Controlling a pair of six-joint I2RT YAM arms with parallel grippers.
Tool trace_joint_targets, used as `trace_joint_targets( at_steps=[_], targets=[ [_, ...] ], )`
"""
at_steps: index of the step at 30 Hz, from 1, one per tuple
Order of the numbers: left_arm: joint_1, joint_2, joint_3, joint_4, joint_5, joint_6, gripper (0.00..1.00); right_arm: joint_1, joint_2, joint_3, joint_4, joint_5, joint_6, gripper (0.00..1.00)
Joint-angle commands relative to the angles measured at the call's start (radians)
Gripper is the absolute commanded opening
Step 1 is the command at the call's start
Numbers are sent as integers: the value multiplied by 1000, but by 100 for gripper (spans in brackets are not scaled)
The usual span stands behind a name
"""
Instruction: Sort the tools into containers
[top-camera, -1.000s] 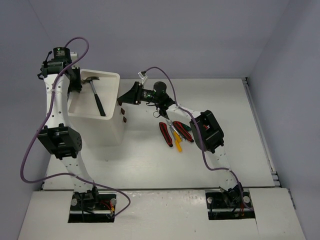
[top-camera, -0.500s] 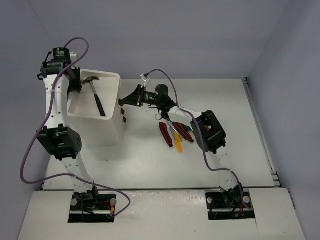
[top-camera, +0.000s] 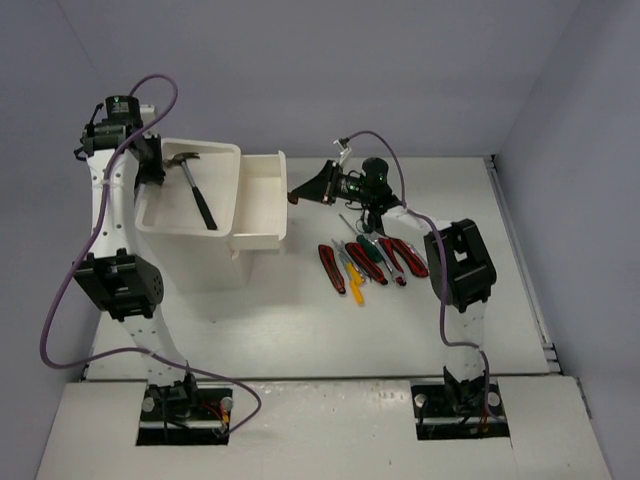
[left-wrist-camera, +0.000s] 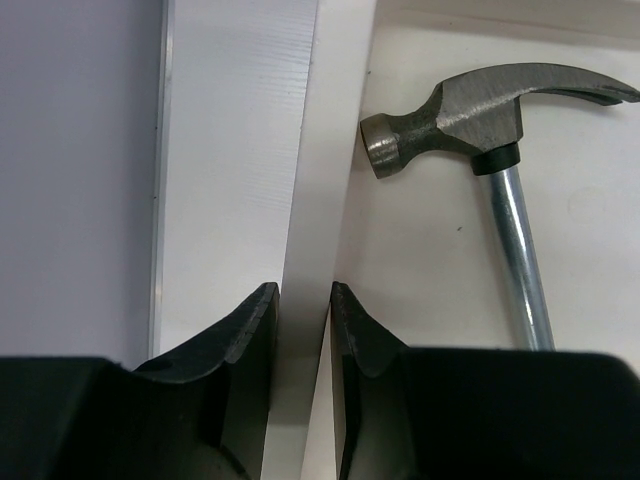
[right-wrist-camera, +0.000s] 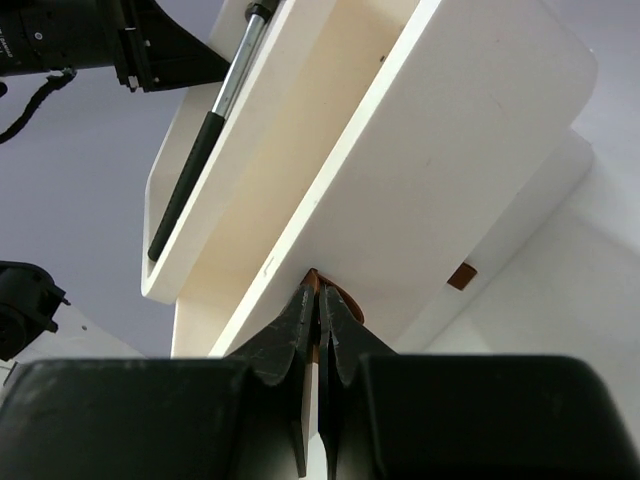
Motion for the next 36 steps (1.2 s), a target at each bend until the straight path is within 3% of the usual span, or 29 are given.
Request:
trace_joint_targets(
  at_steps=[1, 5, 9, 13, 14, 15, 19, 25, 31, 36],
  targets=[
    [7, -35, -16, 30, -24, -36, 0, -16, -114, -24, 9, -25, -75, 0],
    [7, -32, -8, 28, -25, -39, 0, -16, -137, -47, -27, -20, -100, 2],
    [6, -43, 15, 30, -4, -41, 1, -19, -174, -36, -128, 6, -171, 34],
    [-1, -72, 71, 30, -7, -44, 29, -24, -226, 19, -368, 118, -352, 67],
    [-4, -84, 94, 28, -17, -47, 43, -25, -248, 40, -461, 149, -425, 73],
    [-4, -91, 107, 28, -18, -51, 50, -24, -263, 48, -508, 185, -461, 75],
    [-10, -156, 156, 27, -65, -85, 64, -29, -362, 35, -664, 438, -572, 79],
    [-40, -283, 124, 30, -96, -238, 66, -21, -492, -59, -822, 746, -696, 75],
    [-278, -435, -96, 58, -188, -264, 66, -7, -548, -222, -900, 903, -690, 75],
    [-529, -547, -236, 81, -272, -395, 66, -7, -607, -340, -910, 991, -626, 75]
  ],
)
